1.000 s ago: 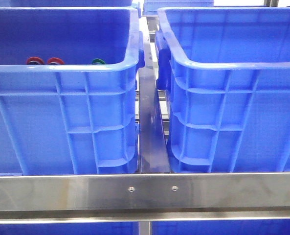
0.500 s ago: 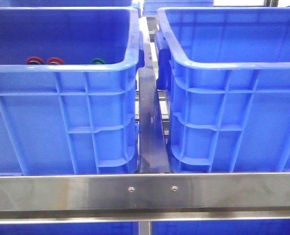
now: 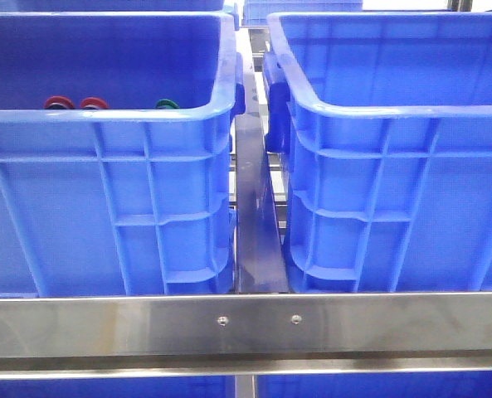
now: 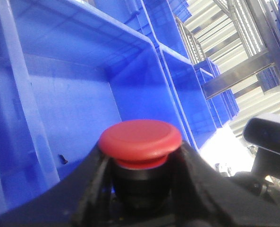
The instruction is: Pick red and yellow buttons and place in box
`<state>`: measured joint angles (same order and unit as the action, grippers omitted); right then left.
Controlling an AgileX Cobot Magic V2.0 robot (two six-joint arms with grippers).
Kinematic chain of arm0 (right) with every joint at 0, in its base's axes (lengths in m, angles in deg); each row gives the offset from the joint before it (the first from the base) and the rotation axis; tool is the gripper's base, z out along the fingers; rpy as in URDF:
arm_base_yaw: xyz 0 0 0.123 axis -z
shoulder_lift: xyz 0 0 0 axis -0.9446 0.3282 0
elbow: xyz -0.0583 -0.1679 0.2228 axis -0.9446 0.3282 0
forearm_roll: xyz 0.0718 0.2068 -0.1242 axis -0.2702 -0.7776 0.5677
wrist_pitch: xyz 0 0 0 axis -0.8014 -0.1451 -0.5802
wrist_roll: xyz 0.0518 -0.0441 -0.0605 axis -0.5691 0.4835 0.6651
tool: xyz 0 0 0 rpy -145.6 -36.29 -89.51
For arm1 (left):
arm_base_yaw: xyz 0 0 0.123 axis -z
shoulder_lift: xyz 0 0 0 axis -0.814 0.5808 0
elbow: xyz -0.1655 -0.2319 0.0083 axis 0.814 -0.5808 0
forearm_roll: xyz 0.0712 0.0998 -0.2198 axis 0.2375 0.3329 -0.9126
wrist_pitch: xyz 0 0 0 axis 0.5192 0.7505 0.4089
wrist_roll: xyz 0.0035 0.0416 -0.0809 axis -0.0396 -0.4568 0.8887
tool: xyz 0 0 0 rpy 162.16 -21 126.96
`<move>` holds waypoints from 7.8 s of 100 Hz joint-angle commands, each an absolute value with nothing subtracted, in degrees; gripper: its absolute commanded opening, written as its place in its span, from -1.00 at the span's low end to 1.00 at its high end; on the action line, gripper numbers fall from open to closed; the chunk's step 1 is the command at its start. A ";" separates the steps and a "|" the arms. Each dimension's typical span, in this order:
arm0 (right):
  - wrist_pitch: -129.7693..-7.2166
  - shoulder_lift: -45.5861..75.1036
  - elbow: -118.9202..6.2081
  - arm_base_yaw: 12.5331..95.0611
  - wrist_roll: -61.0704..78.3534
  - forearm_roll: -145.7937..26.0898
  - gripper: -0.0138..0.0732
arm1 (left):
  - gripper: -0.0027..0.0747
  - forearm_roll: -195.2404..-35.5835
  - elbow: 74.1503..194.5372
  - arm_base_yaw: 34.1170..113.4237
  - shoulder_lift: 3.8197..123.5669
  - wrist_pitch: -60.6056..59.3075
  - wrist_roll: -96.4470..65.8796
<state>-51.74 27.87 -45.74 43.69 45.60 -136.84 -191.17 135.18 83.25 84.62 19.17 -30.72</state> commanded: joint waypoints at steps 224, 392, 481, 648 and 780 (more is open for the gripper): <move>-74.05 49.91 -57.51 67.50 49.86 -131.62 0.55 | 0.62 -183.43 137.23 71.35 77.60 25.92 -30.39; -67.48 -21.12 -23.89 67.50 49.91 -115.08 0.65 | 0.62 -148.23 107.55 71.35 30.60 -15.18 -30.39; -70.03 -21.12 -23.89 67.50 49.91 -115.19 -0.84 | -0.98 -148.26 107.55 71.35 30.81 -15.18 -30.39; -70.03 -21.12 -23.89 67.50 49.91 -115.19 -0.84 | -0.98 -96.82 105.79 68.73 27.13 -15.18 9.83; -70.01 -21.12 -23.89 67.50 49.91 -115.24 -0.84 | -0.98 -79.85 76.62 58.10 4.05 -16.43 25.55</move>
